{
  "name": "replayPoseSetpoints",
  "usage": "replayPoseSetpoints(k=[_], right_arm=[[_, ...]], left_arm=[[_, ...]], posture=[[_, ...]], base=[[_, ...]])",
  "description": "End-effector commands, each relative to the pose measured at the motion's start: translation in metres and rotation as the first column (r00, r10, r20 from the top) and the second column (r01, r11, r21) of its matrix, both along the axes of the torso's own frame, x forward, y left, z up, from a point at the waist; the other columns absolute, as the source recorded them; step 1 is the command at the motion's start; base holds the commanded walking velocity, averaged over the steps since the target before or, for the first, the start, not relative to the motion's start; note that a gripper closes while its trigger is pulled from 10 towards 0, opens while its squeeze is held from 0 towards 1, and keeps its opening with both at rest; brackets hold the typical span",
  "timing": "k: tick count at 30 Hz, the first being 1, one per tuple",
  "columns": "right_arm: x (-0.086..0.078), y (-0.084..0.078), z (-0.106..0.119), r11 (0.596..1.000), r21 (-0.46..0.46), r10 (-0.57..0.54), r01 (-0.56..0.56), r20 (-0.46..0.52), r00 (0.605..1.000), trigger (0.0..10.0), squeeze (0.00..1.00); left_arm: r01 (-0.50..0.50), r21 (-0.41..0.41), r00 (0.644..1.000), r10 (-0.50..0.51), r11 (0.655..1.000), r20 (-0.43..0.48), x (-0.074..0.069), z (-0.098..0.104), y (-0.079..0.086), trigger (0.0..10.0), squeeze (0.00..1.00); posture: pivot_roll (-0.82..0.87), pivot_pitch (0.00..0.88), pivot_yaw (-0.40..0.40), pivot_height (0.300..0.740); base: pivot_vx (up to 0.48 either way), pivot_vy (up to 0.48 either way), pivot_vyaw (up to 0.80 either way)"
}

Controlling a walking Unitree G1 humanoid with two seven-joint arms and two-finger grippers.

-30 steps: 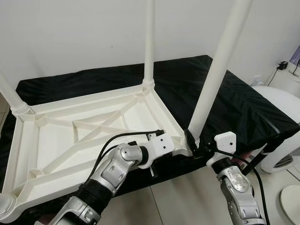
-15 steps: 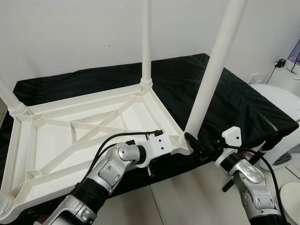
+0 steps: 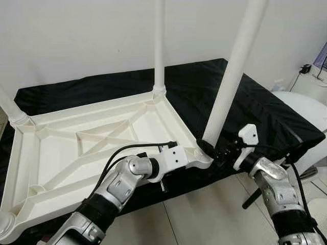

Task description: Building children table

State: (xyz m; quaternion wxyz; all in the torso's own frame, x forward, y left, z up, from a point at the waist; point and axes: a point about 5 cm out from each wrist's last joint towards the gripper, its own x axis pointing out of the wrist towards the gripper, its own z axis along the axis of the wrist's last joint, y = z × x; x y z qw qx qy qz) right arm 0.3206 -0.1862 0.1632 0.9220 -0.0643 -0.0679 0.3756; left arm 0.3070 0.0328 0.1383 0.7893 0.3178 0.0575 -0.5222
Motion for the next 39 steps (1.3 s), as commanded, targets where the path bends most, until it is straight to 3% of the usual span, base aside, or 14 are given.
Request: replayPoseSetpoints(k=[1, 6, 7, 8, 11, 12, 13, 14, 15, 24, 25, 28, 34, 39], right_arm=[[0.002, 0.001, -0.002, 1.0, -0.018, 0.024, -0.024, -0.013, 1.0, 10.0, 0.0], [0.005, 0.004, -0.007, 0.996, -0.042, 0.075, -0.077, -0.043, 0.996, 9.5, 0.0], [0.005, 0.005, -0.01, 0.995, -0.051, 0.088, -0.09, -0.054, 0.995, 8.4, 0.0], [0.005, 0.005, -0.011, 0.993, -0.054, 0.097, -0.1, -0.062, 0.993, 6.2, 0.0], [0.006, 0.005, -0.012, 0.993, -0.054, 0.104, -0.108, -0.067, 0.992, 6.2, 0.0], [0.006, 0.004, -0.012, 0.992, -0.055, 0.108, -0.112, -0.07, 0.992, 4.5, 0.0], [0.006, 0.004, -0.012, 0.992, -0.055, 0.108, -0.112, -0.07, 0.992, 4.5, 0.0], [0.007, 0.004, -0.012, 0.992, -0.057, 0.112, -0.117, -0.071, 0.991, 1.3, 0.0], [0.007, 0.003, -0.012, 0.991, -0.058, 0.115, -0.119, -0.072, 0.991, 0.0, 0.0], [0.004, 0.002, -0.013, 0.992, -0.05, 0.111, -0.114, -0.056, 0.992, 0.0, 0.0], [0.003, 0.002, -0.012, 0.995, -0.037, 0.091, -0.093, -0.046, 0.995, 10.0, 0.0], [0.003, 0.002, -0.012, 0.995, -0.037, 0.091, -0.093, -0.046, 0.995, 10.0, 0.0], [-0.007, 0.011, -0.009, 0.994, 0.09, -0.055, 0.055, -0.011, 0.998, 10.0, 0.0], [-0.011, 0.019, -0.009, 0.983, 0.125, -0.14, 0.138, 0.012, 0.99, 10.0, 0.0]], left_arm=[[0.002, 0.079, 0.998, 0.003, 0.997, -0.059, -0.001, -0.016, 0.006, 10.0, 0.0], [0.005, 0.077, 0.998, 0.0, 0.997, -0.055, 0.0, -0.015, 0.005, 10.0, 0.0], [0.006, 0.077, 0.999, -0.002, 0.997, -0.054, 0.0, -0.015, 0.004, 10.0, 0.0], [0.006, 0.076, 0.999, -0.002, 0.997, -0.054, 0.0, -0.014, 0.004, 10.0, 0.0], [0.006, 0.075, 0.999, -0.002, 0.997, -0.054, 0.0, -0.014, 0.004, 10.0, 0.0], [0.007, 0.075, 0.999, -0.003, 0.997, -0.053, 0.0, -0.014, 0.004, 10.0, 0.0], [0.007, 0.075, 0.999, -0.003, 0.997, -0.053, 0.0, -0.014, 0.004, 10.0, 0.0], [0.007, 0.075, 0.999, -0.003, 0.997, -0.053, 0.0, -0.014, 0.004, 10.0, 0.0], [0.007, 0.073, 0.999, -0.003, 0.997, -0.054, 0.0, -0.014, 0.003, 10.0, 0.0], [0.01, 0.072, 0.999, -0.006, 0.997, -0.054, -0.001, -0.015, 0.002, 10.0, 0.0], [0.011, 0.071, 0.999, -0.007, 0.997, -0.054, -0.001, -0.015, 0.002, 10.0, 0.0], [0.011, 0.071, 0.999, -0.007, 0.997, -0.054, -0.001, -0.015, 0.002, 10.0, 0.0], [0.008, 0.069, 0.999, -0.005, 0.998, -0.05, -0.001, -0.015, 0.002, 10.0, 0.0], [0.008, 0.07, 0.999, -0.004, 0.998, -0.05, -0.001, -0.015, 0.002, 10.0, 0.0]], posture=[[-0.11, 0.058, 0.053, 0.74], [-0.11, 0.058, 0.056, 0.74], [-0.11, 0.06, 0.054, 0.74], [-0.11, 0.06, 0.054, 0.74], [-0.11, 0.06, 0.054, 0.74], [-0.11, 0.06, 0.054, 0.74], [-0.11, 0.06, 0.054, 0.74], [-0.11, 0.06, 0.054, 0.74], [-0.11, 0.06, 0.051, 0.74], [-0.11, 0.058, 0.049, 0.74], [-0.12, 0.056, 0.044, 0.74], [-0.12, 0.056, 0.044, 0.74], [-0.11, 0.054, 0.036, 0.74], [-0.11, 0.048, 0.035, 0.74]], base=[[0.0, 0.0, 0.0], [0.0, 0.0, 0.0], [0.0, 0.0, 0.0], [0.0, 0.0, 0.0], [0.0, 0.0, 0.0], [0.0, 0.0, 0.0], [0.0, 0.0, 0.0], [0.0, 0.0, 0.0], [0.0, 0.0, 0.0], [0.0, 0.0, 0.0], [0.0, 0.0, 0.0], [0.0, 0.0, 0.0], [0.0, 0.0, 0.0], [0.0, 0.0, 0.0]])
